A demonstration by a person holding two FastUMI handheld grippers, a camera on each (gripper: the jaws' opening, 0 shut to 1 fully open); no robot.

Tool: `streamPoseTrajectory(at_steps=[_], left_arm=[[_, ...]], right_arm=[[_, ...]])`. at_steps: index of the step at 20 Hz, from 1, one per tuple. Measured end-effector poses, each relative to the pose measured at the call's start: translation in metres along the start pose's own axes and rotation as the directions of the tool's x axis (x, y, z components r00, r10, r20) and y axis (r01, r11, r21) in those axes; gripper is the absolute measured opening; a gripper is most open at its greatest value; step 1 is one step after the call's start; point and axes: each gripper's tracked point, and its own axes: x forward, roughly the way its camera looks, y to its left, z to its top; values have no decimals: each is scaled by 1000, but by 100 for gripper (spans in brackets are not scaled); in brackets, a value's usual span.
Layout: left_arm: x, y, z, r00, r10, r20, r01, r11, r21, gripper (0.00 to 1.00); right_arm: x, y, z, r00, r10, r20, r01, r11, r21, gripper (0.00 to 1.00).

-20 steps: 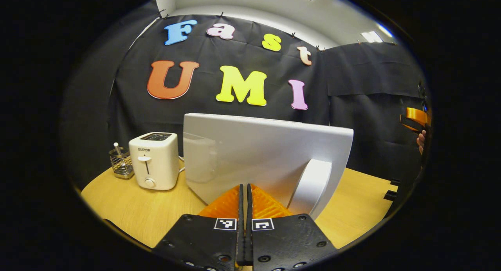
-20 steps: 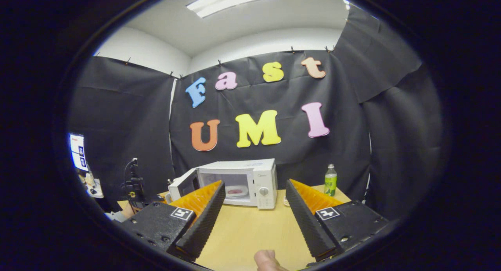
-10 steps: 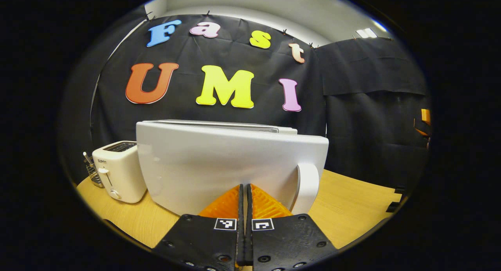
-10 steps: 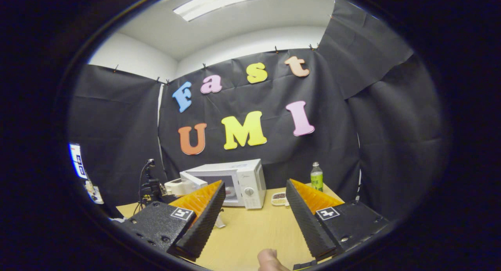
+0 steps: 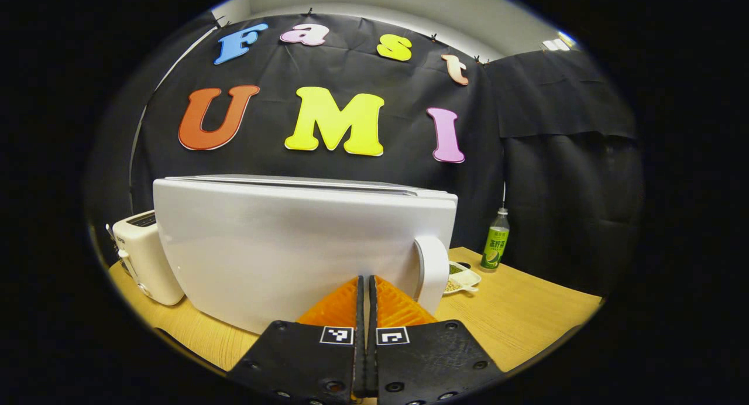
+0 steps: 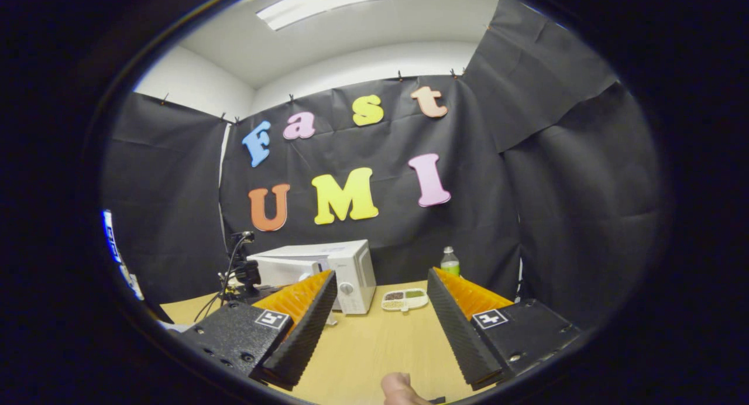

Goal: Open the microwave oven with the left hand, put the food in, and close the microwave oven.

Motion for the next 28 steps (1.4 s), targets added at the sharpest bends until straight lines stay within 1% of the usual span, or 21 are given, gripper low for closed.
streamPoseTrajectory(at_steps=[2,5,6,7,9,12,13,14,16,17,18,19,20,21,22,23,24,25,26,27,28], left_arm=[[19,5,1,998,64,-21,-63,997,32,0],[40,11,-2,987,149,-62,-147,989,31,0],[54,13,1,988,151,-33,-151,988,14,0],[57,10,-1,989,140,-54,-141,990,-3,1],[52,7,2,989,143,-42,-144,989,-23,2],[42,12,-10,980,172,-103,-171,985,17,0],[35,10,-12,979,169,-117,-169,986,18,0],[26,7,-9,978,172,-118,-171,985,21,0],[3,3,-1,978,170,-120,-171,985,4,3],[-9,1,1,978,170,-125,-172,985,-6,33],[-24,2,6,975,188,-120,-190,982,-5,61],[-38,7,10,967,223,-120,-223,975,11,77],[-57,9,16,962,247,-116,-246,969,25,100],[-74,9,20,959,260,-113,-258,965,37,97],[-92,9,25,957,268,-112,-265,964,41,87],[-110,8,31,957,269,-110,-267,963,34,97],[-128,7,39,957,271,-100,-270,963,18,97],[-146,5,47,960,267,-88,-268,963,-4,97],[-161,-1,58,966,251,-66,-253,967,-31,96],[-176,-7,69,971,235,-43,-237,970,-52,96],[-192,-7,70,970,241,-27,-242,968,-64,95]], right_arm=[[7,-4,-8,1000,-2,-22,3,1000,15,98],[14,-9,-14,999,-3,-44,4,1000,29,98],[16,-11,-15,999,-7,-49,9,999,32,99],[17,-15,-18,998,-13,-55,15,999,35,99],[21,-19,-23,997,-28,-68,30,999,36,99],[23,-17,-26,996,-30,-80,33,999,42,99],[24,-18,-28,996,-32,-80,35,998,44,91],[24,-18,-28,996,-36,-79,40,998,50,100],[25,-18,-31,995,-46,-89,51,997,53,100],[24,-17,-32,994,-46,-95,51,997,54,91],[23,-14,-31,994,-42,-99,47,997,54,100],[22,-11,-31,994,-38,-100,43,998,55,100],[21,-9,-31,994,-36,-101,42,997,58,100],[19,-8,-31,994,-36,-105,43,997,63,100],[17,-7,-31,993,-43,-111,50,996,68,100],[14,-6,-32,992,-46,-114,54,996,66,100],[12,-5,-29,992,-56,-115,64,996,65,100],[10,-4,-27,991,-68,-118,76,995,67,91],[9,0,-25,990,-69,-124,78,995,69,91],[6,7,-23,989,-63,-134,73,995,72,100],[5,14,-19,989,-53,-140,64,995,73,100]])
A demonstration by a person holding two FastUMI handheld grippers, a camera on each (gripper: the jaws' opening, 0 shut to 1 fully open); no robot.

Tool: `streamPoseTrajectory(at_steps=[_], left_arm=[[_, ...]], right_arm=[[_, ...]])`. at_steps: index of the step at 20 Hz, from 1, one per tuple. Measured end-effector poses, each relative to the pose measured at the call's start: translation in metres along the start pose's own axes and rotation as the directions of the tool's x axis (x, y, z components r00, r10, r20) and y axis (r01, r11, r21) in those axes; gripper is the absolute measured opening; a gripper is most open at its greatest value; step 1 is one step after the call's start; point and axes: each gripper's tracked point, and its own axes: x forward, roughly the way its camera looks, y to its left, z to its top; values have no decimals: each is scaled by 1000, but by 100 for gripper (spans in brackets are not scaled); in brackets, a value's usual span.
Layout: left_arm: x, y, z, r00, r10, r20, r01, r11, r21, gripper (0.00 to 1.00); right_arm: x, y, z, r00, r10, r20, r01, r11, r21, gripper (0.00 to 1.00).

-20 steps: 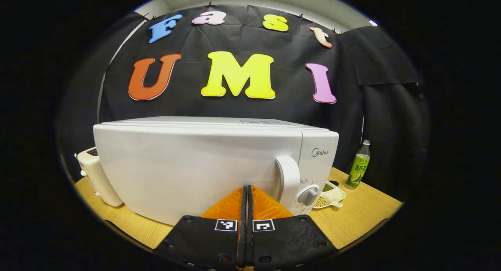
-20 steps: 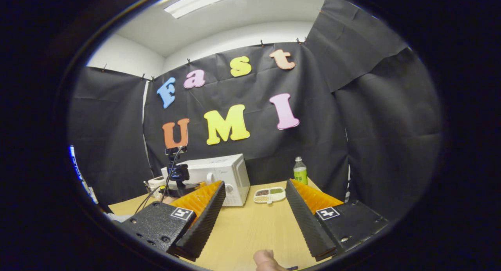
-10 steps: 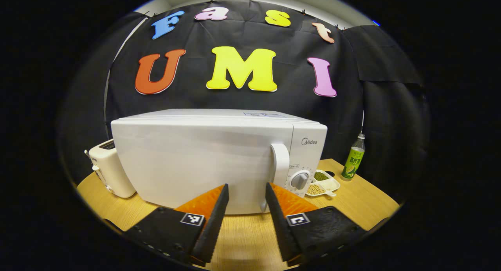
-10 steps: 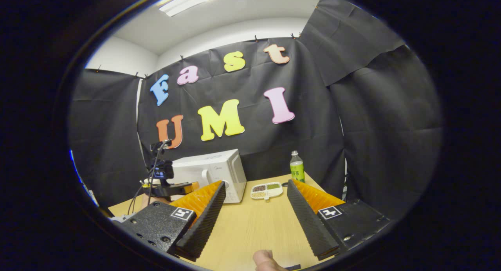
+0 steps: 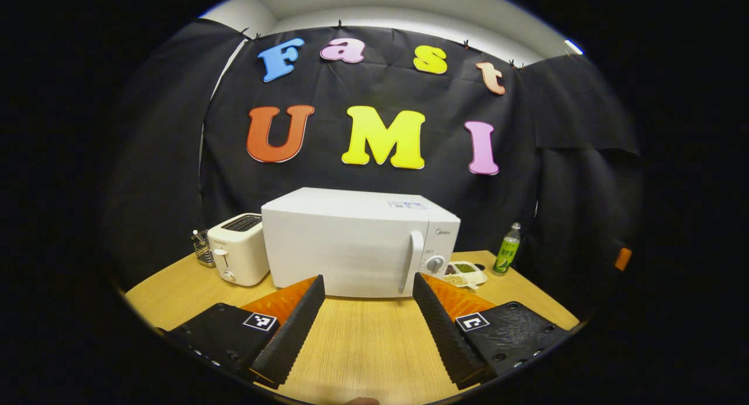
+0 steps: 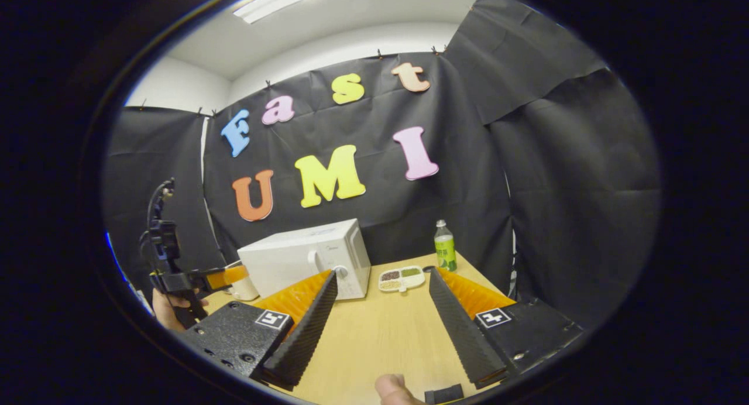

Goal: Open the microwave oven with the left hand, put the food in, and close the microwave oven.

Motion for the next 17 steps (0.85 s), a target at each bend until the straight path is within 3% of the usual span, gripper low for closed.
streamPoseTrajectory(at_steps=[1,2,3,4,5,6,7,10,13,14,17], left_arm=[[-16,5,8,1000,11,13,-11,1000,-7,95],[-31,12,14,999,30,19,-30,999,-13,95],[-46,19,20,998,59,19,-59,998,-22,95],[-61,26,23,996,85,13,-85,996,-22,95],[-77,34,27,994,112,9,-112,993,-23,95],[-90,40,29,990,138,-1,-138,990,-32,95],[-104,46,31,988,157,1,-157,987,-41,95],[-132,48,42,990,133,38,-131,990,-55,95],[-151,55,46,991,116,70,-115,993,-11,95],[-156,55,47,991,108,78,-109,994,4,95],[-165,54,50,991,89,104,-92,995,24,95]], right_arm=[[-3,7,5,1000,9,-1,-9,1000,-6,100],[-5,13,10,1000,13,2,-13,1000,-20,91],[-8,17,15,1000,11,11,-10,999,-38,100],[-11,22,21,1000,4,18,-3,998,-57,91],[-13,26,25,1000,-3,28,5,998,-68,100],[-17,32,29,999,-5,32,7,997,-70,91],[-20,39,32,1000,-2,31,4,998,-66,100],[-29,64,36,999,30,22,-28,997,-65,100],[-36,78,40,999,40,25,-37,995,-91,100],[-37,82,42,999,39,30,-36,994,-100,91],[-41,86,45,998,32,44,-27,993,-118,91]])
